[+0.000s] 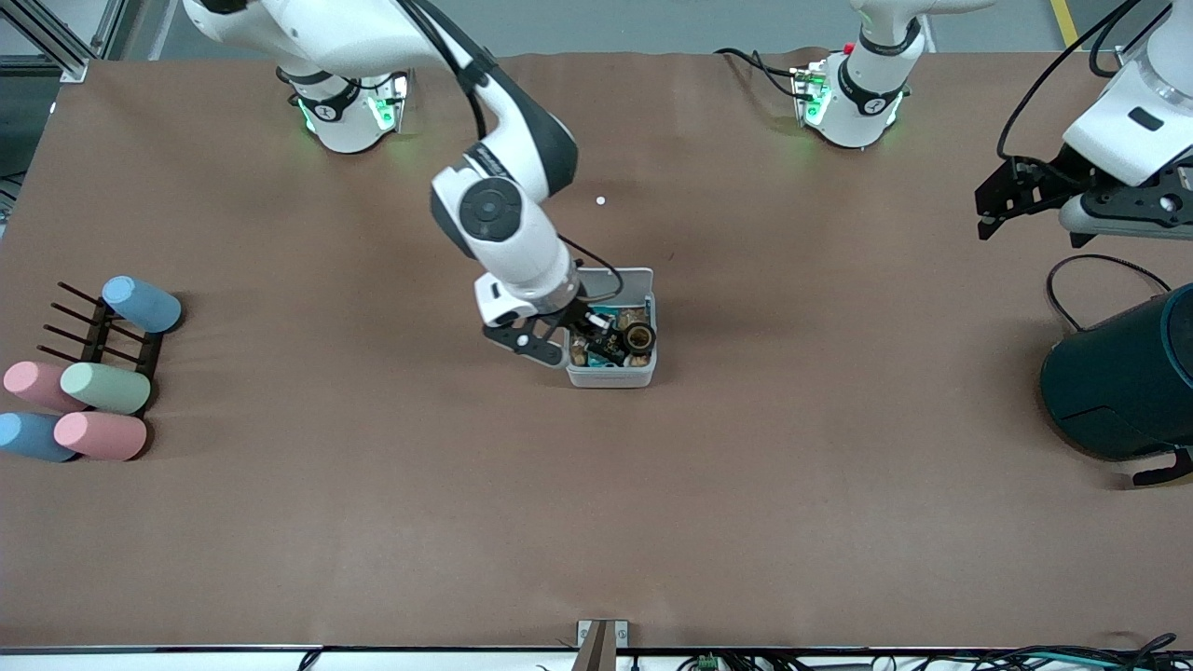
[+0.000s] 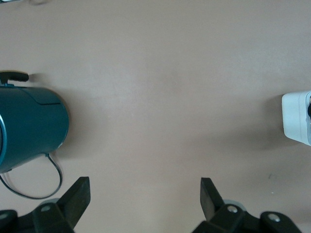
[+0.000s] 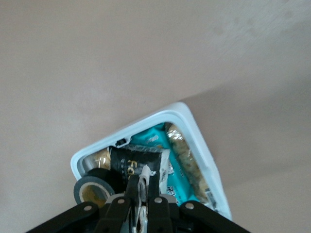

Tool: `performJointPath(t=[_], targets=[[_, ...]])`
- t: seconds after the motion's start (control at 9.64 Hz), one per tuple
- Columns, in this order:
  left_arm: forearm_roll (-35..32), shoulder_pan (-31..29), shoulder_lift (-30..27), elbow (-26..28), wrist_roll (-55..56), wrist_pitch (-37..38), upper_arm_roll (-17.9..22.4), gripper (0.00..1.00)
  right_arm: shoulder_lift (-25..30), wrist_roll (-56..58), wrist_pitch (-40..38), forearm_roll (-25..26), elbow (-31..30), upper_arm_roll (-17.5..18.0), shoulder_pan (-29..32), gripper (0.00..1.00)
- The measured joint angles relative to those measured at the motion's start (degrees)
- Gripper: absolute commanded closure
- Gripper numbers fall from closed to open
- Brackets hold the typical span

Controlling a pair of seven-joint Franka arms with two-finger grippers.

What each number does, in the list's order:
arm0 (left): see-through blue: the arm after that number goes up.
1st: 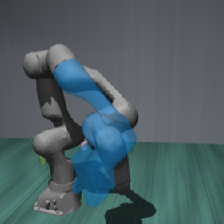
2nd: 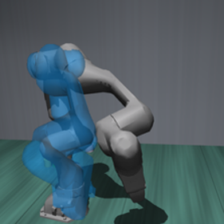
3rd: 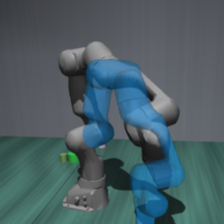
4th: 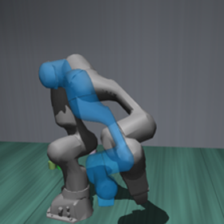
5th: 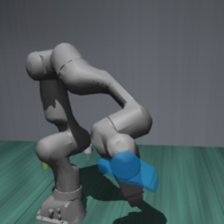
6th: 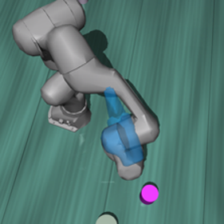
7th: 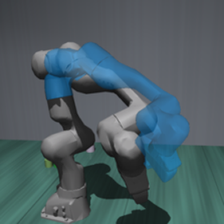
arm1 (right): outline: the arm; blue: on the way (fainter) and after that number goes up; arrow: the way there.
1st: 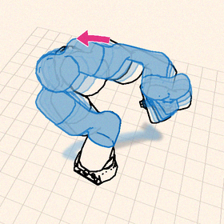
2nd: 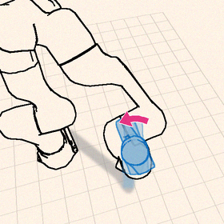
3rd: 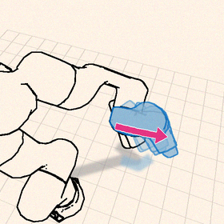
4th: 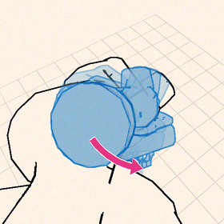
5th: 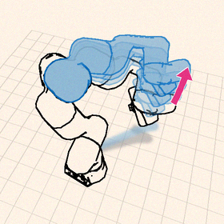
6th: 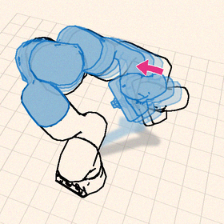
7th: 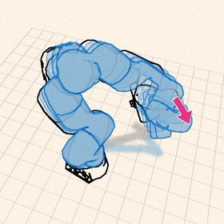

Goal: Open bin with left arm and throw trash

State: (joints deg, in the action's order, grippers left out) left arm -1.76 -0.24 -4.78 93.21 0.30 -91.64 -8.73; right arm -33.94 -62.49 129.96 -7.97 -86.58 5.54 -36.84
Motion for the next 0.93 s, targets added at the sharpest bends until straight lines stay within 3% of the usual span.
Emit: performJointPath(t=[0.1,0.21,0.31,0.62,0.83,0.93], targets=[[1.89,0.28,-0.08,0.13,0.57,1.55,1.52,0.00,-0.78,0.00,-0.10,0.00,0.66,-0.06,-0.32,0.65],[3.37,0.24,0.03,0.39,0.93,1.87,2.84,0.00,-1.04,0.00,-0.21,0.00,0.82,-0.16,-0.35,0.55],[3.81,0.14,0.27,0.50,1.15,1.87,3.47,0.00,-1.11,0.00,-0.32,0.00,0.84,-0.32,-0.34,0.23],[3.87,-0.04,1.48,0.55,2.02,1.85,3.65,0.00,-1.15,0.02,-0.63,0.00,0.92,-0.87,-0.15,0.12],[3.87,-0.23,1.78,0.50,2.17,1.85,3.74,0.00,-1.16,0.08,-1.43,0.06,1.03,-1.23,0.14,0.12],[3.87,-0.79,1.88,0.48,2.16,1.85,3.81,0.00,-1.15,0.07,-3.54,0.12,1.37,-1.40,0.33,0.05]])
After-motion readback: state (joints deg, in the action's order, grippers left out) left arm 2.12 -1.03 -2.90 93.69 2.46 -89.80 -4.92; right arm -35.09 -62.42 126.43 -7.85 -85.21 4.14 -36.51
